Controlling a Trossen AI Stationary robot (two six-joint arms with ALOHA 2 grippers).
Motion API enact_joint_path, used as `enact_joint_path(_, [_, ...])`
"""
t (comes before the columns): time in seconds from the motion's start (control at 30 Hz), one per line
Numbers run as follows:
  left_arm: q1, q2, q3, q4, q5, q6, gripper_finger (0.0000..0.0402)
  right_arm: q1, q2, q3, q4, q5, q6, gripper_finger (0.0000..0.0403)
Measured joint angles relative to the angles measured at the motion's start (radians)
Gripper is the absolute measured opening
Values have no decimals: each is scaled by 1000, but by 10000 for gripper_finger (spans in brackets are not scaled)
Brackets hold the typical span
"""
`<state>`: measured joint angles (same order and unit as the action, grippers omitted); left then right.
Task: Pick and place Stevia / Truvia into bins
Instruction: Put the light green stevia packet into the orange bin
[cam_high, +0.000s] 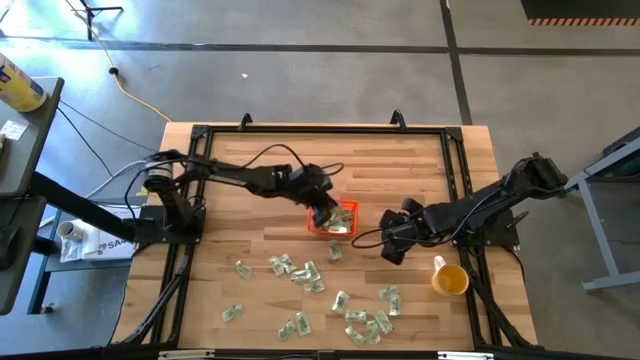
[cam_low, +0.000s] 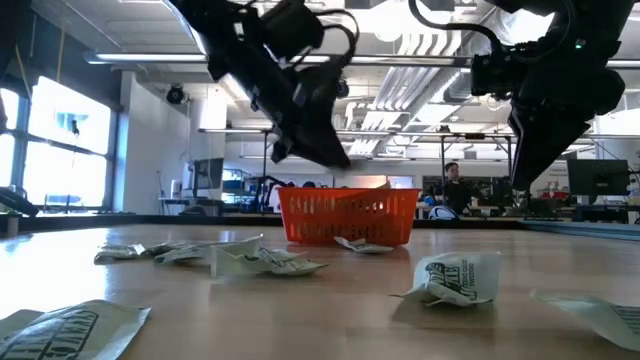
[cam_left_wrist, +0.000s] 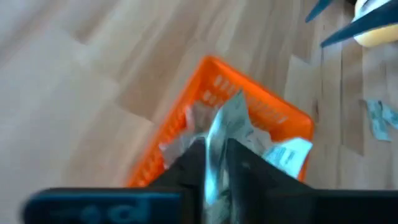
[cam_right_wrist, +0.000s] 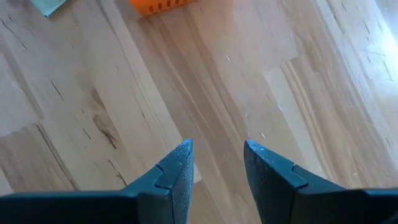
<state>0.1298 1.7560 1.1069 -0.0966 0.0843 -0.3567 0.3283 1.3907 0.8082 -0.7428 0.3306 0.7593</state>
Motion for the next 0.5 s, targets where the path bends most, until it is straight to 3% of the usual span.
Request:
enact_joint_path(0.13, [-25, 15, 13, -26, 12, -43, 174, 0, 2, 0, -1, -7, 0, 133])
enact_joint_path(0.27, [-47, -21, 47, -180, 39, -91, 226, 0, 1, -7, 6, -23, -8, 133])
enact_joint_path(0.37, [-64, -64, 80, -345, 88, -91, 246, 1, 5, -7, 12, -85, -102, 133])
enact_joint_path(0.5, [-113, -119, 78, -534, 27, -56, 250, 21, 4, -6, 18, -234, -286, 133])
